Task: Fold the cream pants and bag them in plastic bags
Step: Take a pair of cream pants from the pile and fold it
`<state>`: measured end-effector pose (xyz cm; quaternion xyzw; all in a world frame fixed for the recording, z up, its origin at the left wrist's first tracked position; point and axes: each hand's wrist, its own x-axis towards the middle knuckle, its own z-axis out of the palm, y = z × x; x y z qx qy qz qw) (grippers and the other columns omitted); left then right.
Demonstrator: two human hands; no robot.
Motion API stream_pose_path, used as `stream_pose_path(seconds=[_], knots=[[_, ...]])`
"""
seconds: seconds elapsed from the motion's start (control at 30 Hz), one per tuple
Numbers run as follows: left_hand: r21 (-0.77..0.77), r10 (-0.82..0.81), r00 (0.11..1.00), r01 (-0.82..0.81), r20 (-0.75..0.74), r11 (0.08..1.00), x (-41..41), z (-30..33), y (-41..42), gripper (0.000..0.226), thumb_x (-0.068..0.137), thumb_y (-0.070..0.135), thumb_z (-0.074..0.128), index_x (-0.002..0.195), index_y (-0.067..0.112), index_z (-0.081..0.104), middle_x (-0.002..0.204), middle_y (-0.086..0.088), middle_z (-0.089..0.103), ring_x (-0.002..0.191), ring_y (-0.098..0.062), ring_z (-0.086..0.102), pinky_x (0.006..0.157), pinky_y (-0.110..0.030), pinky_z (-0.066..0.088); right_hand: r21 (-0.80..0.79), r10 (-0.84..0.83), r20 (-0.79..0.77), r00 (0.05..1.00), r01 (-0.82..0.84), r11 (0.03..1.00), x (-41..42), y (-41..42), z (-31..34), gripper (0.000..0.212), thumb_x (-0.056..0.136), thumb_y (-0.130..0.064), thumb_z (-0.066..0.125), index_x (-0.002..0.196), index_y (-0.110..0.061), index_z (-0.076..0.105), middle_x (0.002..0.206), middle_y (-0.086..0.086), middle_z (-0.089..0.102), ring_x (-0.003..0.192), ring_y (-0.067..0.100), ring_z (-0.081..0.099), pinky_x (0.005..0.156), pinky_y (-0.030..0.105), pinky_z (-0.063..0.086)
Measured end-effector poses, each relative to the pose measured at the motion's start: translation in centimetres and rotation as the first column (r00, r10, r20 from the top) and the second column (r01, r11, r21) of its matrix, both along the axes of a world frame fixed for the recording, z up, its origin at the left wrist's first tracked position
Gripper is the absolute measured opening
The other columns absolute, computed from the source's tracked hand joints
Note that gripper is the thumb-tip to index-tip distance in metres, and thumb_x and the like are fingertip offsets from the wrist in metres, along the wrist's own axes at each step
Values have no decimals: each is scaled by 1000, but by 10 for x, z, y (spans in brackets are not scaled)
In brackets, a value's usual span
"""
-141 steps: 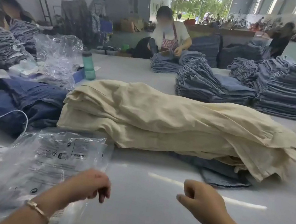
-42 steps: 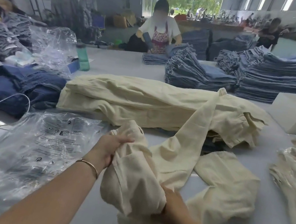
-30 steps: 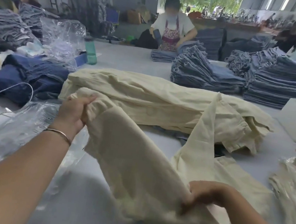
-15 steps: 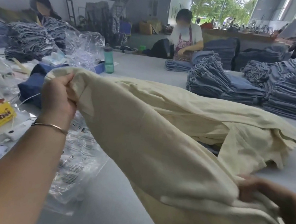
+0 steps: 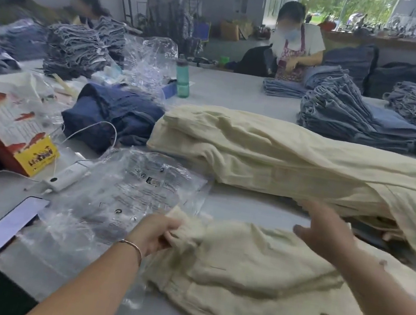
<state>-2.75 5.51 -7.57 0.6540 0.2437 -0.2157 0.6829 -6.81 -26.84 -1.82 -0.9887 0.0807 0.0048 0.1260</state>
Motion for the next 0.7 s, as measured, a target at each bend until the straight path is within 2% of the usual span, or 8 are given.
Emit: stream_pose_path(seconds=[0.13, 0.2, 0.27, 0.3, 0.37, 0.47, 0.57, 0.7], knots=[[-251, 10, 1000, -15, -20, 968, 4, -4, 3, 19, 94, -4, 40, 81, -2, 54, 68, -14, 58, 52, -19, 59, 46, -25, 54, 90, 372, 40, 927, -374, 923, -1, 109, -49, 80, 78, -57, 65, 145, -27, 31, 145, -8, 40, 130, 14, 40, 102, 27, 34], [-482, -53, 998, 57, 22, 875, 2, 8, 3, 20, 96, 2, 39, 97, -6, 57, 77, -17, 65, 62, -21, 66, 57, -30, 58, 114, 386, -4, 922, -383, 917, 3, 154, -67, 103, 69, -67, 64, 150, -20, 21, 145, -2, 39, 130, 20, 40, 103, 32, 36], [-550, -162, 984, 173, 70, 817, 0, 14, 9, 29, 99, 20, 44, 107, 1, 63, 90, -15, 69, 81, -24, 67, 73, -35, 59, 131, 251, 12, 968, -250, 959, 9, 182, -79, 99, 72, -57, 63, 149, -13, 19, 136, 4, 50, 122, 26, 48, 95, 35, 41], [-452, -209, 971, 237, 112, 860, -1, 13, 13, 34, 100, 30, 45, 105, 6, 68, 95, -11, 70, 89, -24, 66, 78, -36, 57, 132, 166, 51, 985, -171, 976, 14, 188, -82, 83, 78, -43, 60, 146, -11, 24, 125, 7, 58, 113, 28, 54, 87, 35, 43], [52, -311, 930, 307, 197, 950, -3, 6, 26, 33, 97, 38, 49, 96, 15, 72, 96, -3, 71, 96, -23, 65, 81, -34, 52, 275, -19, 104, 994, -10, 962, 25, 182, -86, 45, 83, -14, 49, 127, -12, 39, 97, 10, 64, 92, 34, 60, 71, 37, 41], [700, -444, 894, 277, 63, 658, -13, -16, 45, 33, 80, 44, 67, 101, 21, 56, 100, 3, 62, 95, -20, 60, 77, -31, 48, 718, -314, -27, 949, 237, 654, 44, 154, -83, 16, 84, -2, 47, 99, -8, 47, 80, 9, 56, 79, 31, 54, 69, 41, 43], [850, -539, 826, 395, -164, 348, -26, -40, 44, 49, 72, 48, 71, 106, 23, 45, 106, 4, 59, 94, -18, 58, 73, -29, 46, 876, -383, -112, 917, 273, 397, 59, 125, -66, 7, 88, -6, 56, 82, -7, 55, 81, 15, 57, 71, 25, 53, 62, 36, 42], [958, -621, 769, 270, -152, 100, -32, -45, 25, 16, 76, 27, 60, 87, 23, 49, 97, -1, 64, 93, -24, 62, 66, -27, 38, 906, -362, -60, 930, 203, 372, 74, 96, -40, 26, 92, -4, 48, 72, -16, 60, 78, 11, 61, 70, 25, 55, 65, 33, 45]])
